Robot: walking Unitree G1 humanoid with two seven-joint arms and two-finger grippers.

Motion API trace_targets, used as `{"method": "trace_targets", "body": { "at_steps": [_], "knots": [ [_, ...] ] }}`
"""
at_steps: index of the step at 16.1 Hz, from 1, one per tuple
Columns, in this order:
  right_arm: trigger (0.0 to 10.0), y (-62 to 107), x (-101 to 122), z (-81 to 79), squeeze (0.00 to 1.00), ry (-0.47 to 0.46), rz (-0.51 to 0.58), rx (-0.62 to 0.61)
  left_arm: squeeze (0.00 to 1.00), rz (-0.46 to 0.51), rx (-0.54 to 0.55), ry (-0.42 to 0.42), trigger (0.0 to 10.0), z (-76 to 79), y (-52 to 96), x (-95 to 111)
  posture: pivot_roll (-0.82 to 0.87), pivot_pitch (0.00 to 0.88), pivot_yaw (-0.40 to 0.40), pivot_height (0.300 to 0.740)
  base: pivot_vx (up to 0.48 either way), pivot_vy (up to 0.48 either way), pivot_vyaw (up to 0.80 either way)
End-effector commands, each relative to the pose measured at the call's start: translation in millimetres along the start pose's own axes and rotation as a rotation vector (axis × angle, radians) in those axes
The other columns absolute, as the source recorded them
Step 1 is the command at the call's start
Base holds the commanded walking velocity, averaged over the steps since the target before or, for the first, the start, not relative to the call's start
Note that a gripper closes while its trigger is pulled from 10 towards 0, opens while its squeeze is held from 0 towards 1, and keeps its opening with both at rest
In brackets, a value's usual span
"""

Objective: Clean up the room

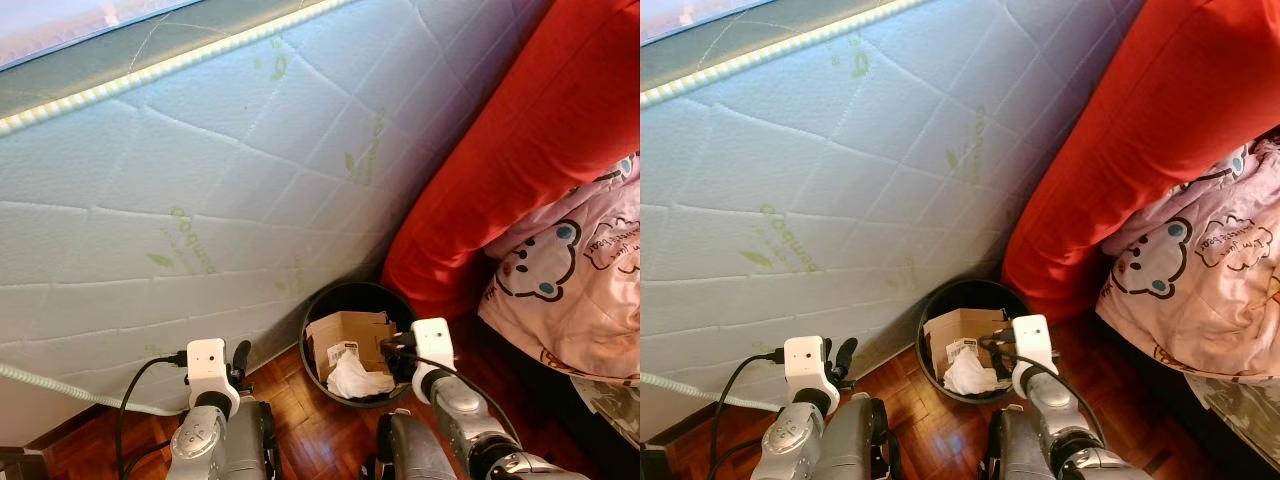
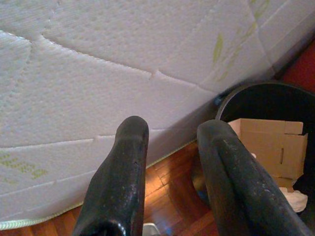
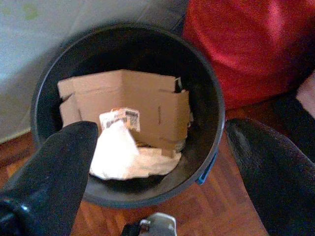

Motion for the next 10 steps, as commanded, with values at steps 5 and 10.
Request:
{"method": "trace_targets", "body": {
  "at_steps": [5,10],
  "knots": [
    [10.0,1.3,5,4.6,0.00,-0.059,0.049,0.022,0.00,-0.059,0.009,0.008,10.0,-2.5,4.9,-13,0.01,0.239,-0.042,0.637,0.000,0.000,0.00],
    [10.0,5.4,-8,10.8,0.00,-0.071,0.014,0.006,0.00,-0.072,0.012,-0.002,10.0,-3.3,0.7,-12,0.01,0.213,-0.043,0.687,0.000,0.000,0.00]
  ]
}}
Point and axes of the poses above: a point about 5 cm out from each wrist's last joint towards the gripper, its own y axis pointing back from the gripper into the wrist, its own x axis along the axis of the wrist's last joint, z = x × y, the point moved 2 cm from there along -y, pointing out of the wrist towards the gripper, and after that the axes turned 7 degrees about -y, right-handed, at the moved point
